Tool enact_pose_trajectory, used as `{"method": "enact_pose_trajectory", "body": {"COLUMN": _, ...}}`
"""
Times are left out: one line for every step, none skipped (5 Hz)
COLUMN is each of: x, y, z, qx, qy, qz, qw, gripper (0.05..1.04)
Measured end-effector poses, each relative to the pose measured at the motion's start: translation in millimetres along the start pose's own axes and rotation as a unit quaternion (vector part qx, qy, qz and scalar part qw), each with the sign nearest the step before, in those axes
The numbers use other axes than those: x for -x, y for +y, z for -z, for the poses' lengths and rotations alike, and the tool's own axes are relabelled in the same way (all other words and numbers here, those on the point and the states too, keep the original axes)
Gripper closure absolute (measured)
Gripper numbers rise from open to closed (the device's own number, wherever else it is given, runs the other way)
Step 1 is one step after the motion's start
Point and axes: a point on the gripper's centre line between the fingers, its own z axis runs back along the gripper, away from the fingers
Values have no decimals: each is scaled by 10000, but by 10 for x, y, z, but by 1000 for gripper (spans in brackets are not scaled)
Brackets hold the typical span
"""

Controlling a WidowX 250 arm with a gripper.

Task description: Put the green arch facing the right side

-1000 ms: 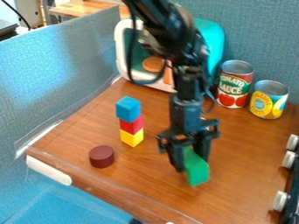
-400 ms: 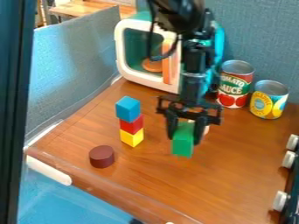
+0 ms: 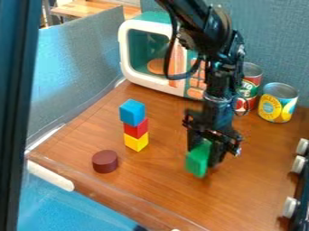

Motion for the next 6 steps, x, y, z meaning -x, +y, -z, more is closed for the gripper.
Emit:
{"method": "enact_pose_trajectory", "body": {"x": -19, "y": -70, "z": -47, "qx": 105, "qy": -235, "qz": 734, "qw": 9970, "gripper": 490}}
{"method": "enact_pose_trajectory", "body": {"x": -6, "y": -71, "z": -28, "qx": 103, "qy": -230, "qz": 529, "qw": 9983, "gripper": 490}}
{"method": "enact_pose_trajectory", "body": {"x": -10, "y": -65, "z": 1, "qx": 50, "qy": -285, "qz": 4, "qw": 9996, "gripper": 490}}
{"method": "enact_pose_trajectory", "body": {"x": 18, "y": -73, "z": 67, "qx": -106, "qy": -300, "qz": -818, "qw": 9961, "gripper": 490}}
{"method": "enact_pose_trajectory", "body": {"x": -5, "y": -39, "z": 76, "qx": -217, "qy": -420, "qz": -1502, "qw": 9875, "gripper": 490}}
{"method": "enact_pose_trajectory", "body": {"x": 6, "y": -22, "z": 112, "qx": -264, "qy": -376, "qz": -1697, "qw": 9844, "gripper": 490}}
